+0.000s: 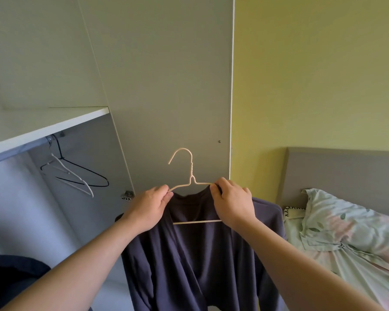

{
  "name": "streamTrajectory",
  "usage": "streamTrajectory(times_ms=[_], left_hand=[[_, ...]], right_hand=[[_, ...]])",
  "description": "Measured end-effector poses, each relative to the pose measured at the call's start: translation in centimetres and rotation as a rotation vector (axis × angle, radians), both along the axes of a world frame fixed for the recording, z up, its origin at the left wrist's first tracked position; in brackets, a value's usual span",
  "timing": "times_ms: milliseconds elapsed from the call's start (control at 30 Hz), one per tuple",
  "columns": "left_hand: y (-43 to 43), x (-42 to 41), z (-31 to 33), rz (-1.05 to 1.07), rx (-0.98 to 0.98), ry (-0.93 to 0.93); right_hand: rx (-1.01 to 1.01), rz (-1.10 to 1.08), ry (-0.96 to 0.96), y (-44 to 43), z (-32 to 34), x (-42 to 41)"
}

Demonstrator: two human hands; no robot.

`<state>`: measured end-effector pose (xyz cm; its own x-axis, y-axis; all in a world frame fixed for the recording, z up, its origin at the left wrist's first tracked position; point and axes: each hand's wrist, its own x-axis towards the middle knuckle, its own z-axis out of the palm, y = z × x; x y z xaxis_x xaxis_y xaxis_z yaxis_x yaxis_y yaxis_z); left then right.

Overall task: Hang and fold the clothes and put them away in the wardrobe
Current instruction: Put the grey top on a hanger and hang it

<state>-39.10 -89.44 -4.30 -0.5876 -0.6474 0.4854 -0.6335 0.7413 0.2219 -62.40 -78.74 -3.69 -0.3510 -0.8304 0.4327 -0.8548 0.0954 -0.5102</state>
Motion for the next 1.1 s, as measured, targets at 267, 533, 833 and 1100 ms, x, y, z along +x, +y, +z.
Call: streamTrajectory(times_ms=[267,533,833,1100], left_hand=[[1.2,0.9,-0.5,0.080,0.013,0.004],[2.2,1.4,-0.5,0.012,0.075,-0.160],[0.7,5.7,-1.4,0.117,0.132,-0.135],[-1.9,9.6,-3.5,0.080,0.123,0.135]], right_hand=[[0.117,0.160,0.067,-1.4,-1.0,2.4],[0.187,0.314,0.047,-3.0,-2.8,6.9],[0.224,0.372,0.029,-7.3,-3.4,12.3],[0.263,0.487,-0.060,-10.7,-4.1,17.3]])
